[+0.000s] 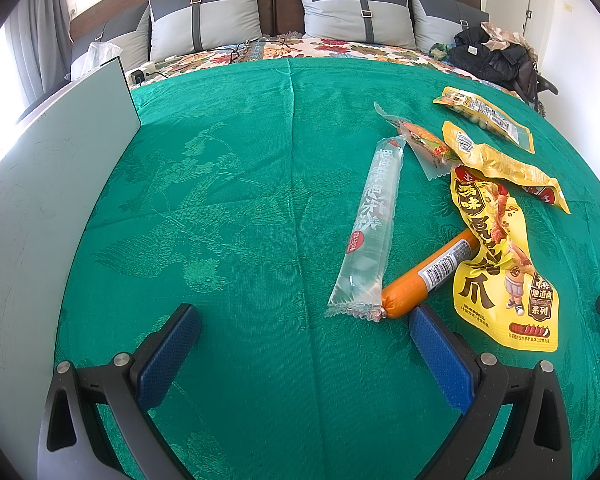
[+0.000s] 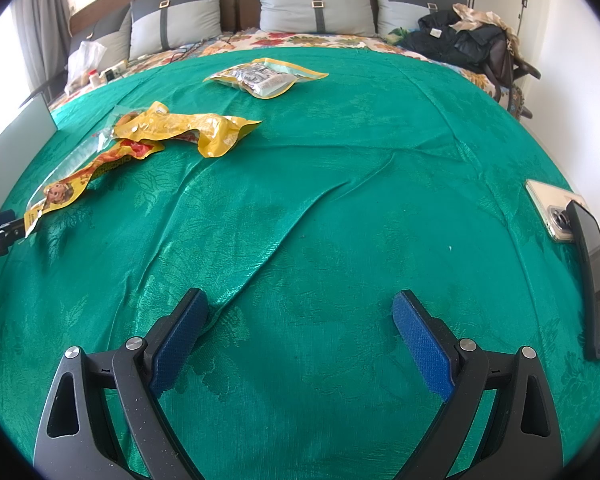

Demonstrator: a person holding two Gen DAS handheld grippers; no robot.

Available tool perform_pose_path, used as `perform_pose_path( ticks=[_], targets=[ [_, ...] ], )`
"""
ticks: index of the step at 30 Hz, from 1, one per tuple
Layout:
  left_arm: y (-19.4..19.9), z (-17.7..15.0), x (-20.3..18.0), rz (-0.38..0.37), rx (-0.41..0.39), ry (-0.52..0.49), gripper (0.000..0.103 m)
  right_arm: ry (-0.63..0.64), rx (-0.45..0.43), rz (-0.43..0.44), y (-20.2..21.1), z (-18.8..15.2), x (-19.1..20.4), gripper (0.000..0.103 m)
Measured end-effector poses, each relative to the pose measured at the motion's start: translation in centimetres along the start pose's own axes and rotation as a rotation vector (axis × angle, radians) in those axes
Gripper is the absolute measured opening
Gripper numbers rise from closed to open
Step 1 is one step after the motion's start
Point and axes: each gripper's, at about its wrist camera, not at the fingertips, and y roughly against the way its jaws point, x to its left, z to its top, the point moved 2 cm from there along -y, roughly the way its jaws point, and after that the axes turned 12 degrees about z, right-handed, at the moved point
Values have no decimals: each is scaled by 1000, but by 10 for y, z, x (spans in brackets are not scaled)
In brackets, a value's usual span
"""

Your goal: Organize snacks

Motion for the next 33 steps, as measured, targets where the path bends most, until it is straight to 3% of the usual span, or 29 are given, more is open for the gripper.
perform_pose_path(
  ticks=[22,28,33],
  targets=[
    [0,0,0,5,3,8,103,-2,1,-1,-4,2,1,98],
    [4,9,4,-52,183,-53,103,-2,1,-1,-3,2,1,98],
    [31,58,23,-138,71,55,102,-2,1,-2,-3,2,1,98]
  ],
)
